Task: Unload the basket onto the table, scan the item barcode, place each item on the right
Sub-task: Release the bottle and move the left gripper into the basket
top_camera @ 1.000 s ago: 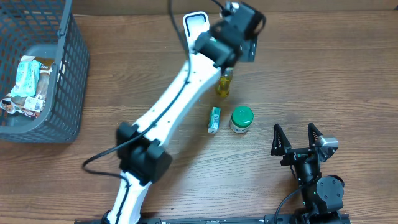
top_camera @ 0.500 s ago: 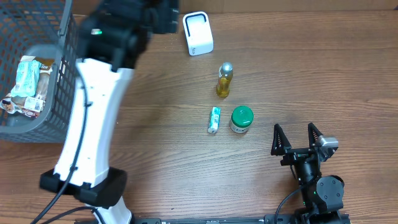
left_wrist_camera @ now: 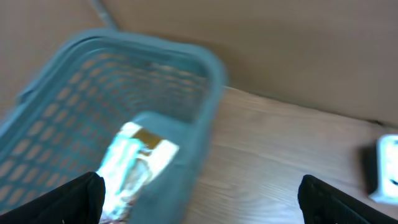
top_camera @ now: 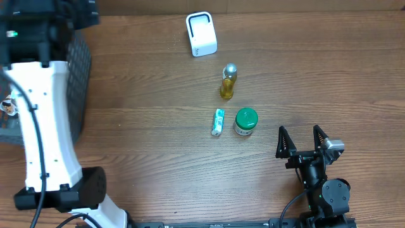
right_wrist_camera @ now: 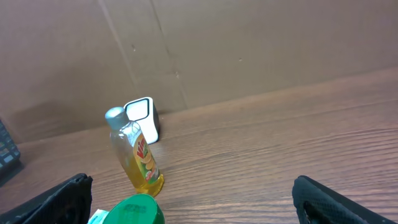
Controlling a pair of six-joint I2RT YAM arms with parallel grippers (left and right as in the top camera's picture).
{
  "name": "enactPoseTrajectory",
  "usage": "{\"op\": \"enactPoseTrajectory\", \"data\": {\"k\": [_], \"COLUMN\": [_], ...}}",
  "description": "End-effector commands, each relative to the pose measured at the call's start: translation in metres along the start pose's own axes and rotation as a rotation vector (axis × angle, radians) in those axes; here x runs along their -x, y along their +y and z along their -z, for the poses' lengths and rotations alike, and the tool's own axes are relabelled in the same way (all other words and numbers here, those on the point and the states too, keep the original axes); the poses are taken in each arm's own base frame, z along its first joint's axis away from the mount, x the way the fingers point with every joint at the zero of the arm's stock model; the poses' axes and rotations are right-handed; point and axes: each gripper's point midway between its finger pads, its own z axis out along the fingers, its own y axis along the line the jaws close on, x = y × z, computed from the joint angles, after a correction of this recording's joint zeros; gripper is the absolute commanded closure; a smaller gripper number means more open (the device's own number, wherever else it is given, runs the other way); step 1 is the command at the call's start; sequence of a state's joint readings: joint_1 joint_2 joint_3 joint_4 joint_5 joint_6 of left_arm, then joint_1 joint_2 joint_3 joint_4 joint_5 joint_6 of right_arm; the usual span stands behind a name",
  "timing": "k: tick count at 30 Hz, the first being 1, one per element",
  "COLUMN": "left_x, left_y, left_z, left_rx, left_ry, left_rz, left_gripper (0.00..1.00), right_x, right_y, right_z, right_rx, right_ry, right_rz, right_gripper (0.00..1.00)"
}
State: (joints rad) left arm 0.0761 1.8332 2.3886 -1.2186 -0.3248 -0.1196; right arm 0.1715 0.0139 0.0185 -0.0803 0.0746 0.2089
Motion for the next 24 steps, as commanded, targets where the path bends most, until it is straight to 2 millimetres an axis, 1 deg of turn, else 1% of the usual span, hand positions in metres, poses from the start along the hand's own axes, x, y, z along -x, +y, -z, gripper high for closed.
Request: {"op": "enactPoseTrajectory", "data": {"k": [1,5,7,11,15,19,22,24], "left_x": [0.011,0.008,0.003,-0.010,-0.026,-0.042,-0.054,-0.064], "left_y": [0.033,0.061,0.074,0.092,0.105,0.114,0.118,0.125], "left_z": [0.006,-0.008,-0.021,-0.049,-0.078,-0.105,-0.121,-0.132], "left_rx": [0.016,0.070,0.098,0.138,0.165,0.183,0.189,0.200], "left_ry": [-0.035,-0.015,0.011,0.074,0.137,0.199,0.246,0.277], "left_rz": [0.044,0.080,0.094,0.110,0.121,0.105,0.076,0.082], "left_gripper": [0.00,0.00,0.00,0.00,0.00,0.00,0.00,0.00], "right_x": [-0.002,-0.002,-0.002,-0.002,-0.002,-0.002,-0.002,-0.002], "right_y": [0.000,0.000,0.000,0.000,0.000,0.000,0.000,0.000], "right_z": [0.000,0.000,0.000,0.000,0.000,0.000,0.000,0.000], "right_rx": [0.003,0.003,0.003,0.003,0.003,0.003,0.003,0.003], "right_ry": [-0.002,-0.002,-0.002,-0.002,-0.002,-0.002,-0.002,-0.002], "right_rz": [0.004,0.004,0.004,0.004,0.004,0.004,0.004,0.004], "right_gripper": [0.00,0.00,0.00,0.00,0.00,0.00,0.00,0.00]}}
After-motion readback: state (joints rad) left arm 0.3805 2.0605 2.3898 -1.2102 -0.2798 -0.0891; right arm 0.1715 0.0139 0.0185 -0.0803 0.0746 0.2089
